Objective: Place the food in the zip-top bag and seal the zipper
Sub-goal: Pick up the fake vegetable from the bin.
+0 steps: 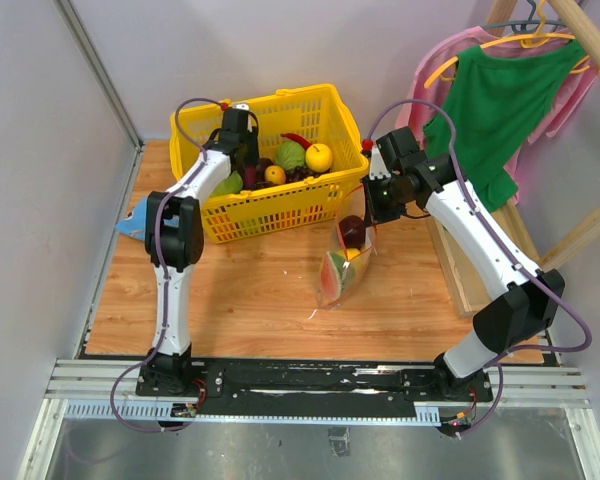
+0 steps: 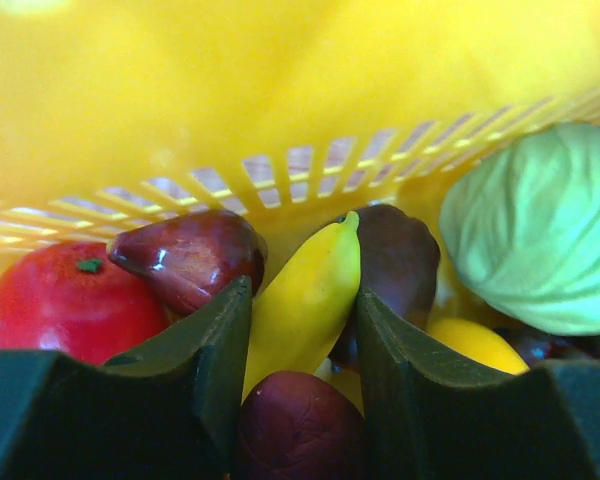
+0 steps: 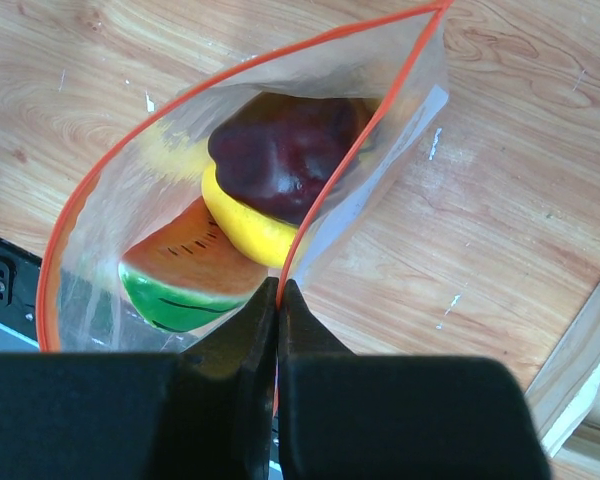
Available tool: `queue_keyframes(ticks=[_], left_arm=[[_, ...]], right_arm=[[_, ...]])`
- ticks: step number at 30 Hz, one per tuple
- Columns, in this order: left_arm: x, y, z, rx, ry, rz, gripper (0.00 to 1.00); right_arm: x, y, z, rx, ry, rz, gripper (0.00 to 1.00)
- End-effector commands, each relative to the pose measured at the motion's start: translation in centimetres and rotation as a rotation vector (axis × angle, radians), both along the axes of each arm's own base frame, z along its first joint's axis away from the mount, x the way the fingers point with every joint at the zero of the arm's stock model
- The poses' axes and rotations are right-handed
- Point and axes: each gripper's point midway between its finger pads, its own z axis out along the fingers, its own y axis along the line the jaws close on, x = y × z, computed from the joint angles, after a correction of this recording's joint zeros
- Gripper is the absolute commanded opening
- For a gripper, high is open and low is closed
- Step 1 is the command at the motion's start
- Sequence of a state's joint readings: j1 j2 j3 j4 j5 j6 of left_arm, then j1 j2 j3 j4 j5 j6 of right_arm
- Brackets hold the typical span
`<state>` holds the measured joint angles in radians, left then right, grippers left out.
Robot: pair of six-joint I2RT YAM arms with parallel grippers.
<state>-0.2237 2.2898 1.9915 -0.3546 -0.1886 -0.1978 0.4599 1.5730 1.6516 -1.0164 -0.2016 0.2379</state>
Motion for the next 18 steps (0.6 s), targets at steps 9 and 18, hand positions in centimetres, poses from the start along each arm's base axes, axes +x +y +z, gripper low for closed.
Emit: queue_keyframes(ticks=[9, 18], left_arm=[[-3.0, -0.9, 12.0, -0.065, -0.172, -0.097, 0.12], [-5.8, -2.7, 19.4, -0.142, -0.244, -0.201, 0.08]], right_arm=[[-0.8, 0.3, 0.8, 0.03, -0.014, 0.017, 0.02], [-0.7, 0.4, 1.3, 0.038, -0.029, 0.015, 0.02]])
